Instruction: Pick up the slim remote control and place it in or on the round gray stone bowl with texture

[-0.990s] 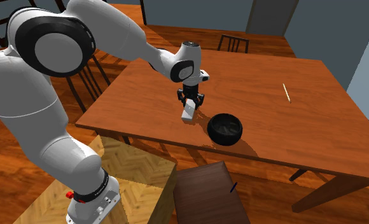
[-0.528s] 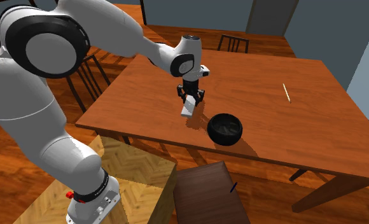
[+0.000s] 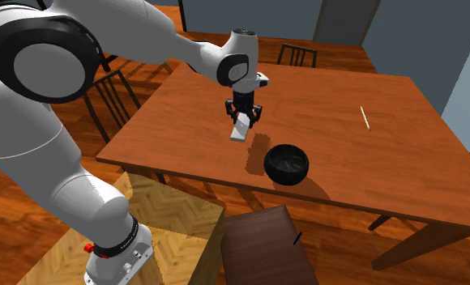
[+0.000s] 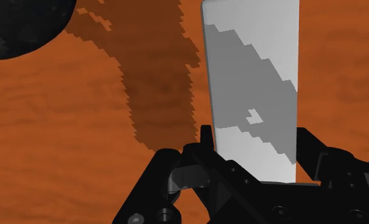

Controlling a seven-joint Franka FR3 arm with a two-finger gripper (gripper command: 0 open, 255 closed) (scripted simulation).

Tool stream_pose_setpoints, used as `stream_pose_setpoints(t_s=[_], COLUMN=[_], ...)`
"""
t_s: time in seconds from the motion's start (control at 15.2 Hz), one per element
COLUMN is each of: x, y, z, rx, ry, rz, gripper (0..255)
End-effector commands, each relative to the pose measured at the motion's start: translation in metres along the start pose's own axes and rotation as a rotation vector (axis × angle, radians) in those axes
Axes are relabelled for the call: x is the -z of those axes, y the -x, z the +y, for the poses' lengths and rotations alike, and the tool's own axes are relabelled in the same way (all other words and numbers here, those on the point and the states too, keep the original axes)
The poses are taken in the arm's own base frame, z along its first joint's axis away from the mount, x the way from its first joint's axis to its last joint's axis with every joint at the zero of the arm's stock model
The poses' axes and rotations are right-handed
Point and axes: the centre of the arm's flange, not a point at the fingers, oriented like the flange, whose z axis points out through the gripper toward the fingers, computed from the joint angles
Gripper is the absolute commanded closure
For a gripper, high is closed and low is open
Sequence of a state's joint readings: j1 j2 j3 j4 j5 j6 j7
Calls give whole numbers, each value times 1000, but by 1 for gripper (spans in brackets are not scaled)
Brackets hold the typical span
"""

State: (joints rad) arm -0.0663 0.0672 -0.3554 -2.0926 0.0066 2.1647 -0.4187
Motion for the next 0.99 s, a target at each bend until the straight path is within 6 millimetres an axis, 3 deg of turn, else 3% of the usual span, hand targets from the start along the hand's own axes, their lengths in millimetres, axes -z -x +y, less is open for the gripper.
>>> stream_pose_setpoints(t_s=[0.0, 0.92], x=[11, 85], y=[0, 0], z=[-1, 1], rx=[0, 0], ry=[0, 0], rz=[0, 0], gripper=[255, 255])
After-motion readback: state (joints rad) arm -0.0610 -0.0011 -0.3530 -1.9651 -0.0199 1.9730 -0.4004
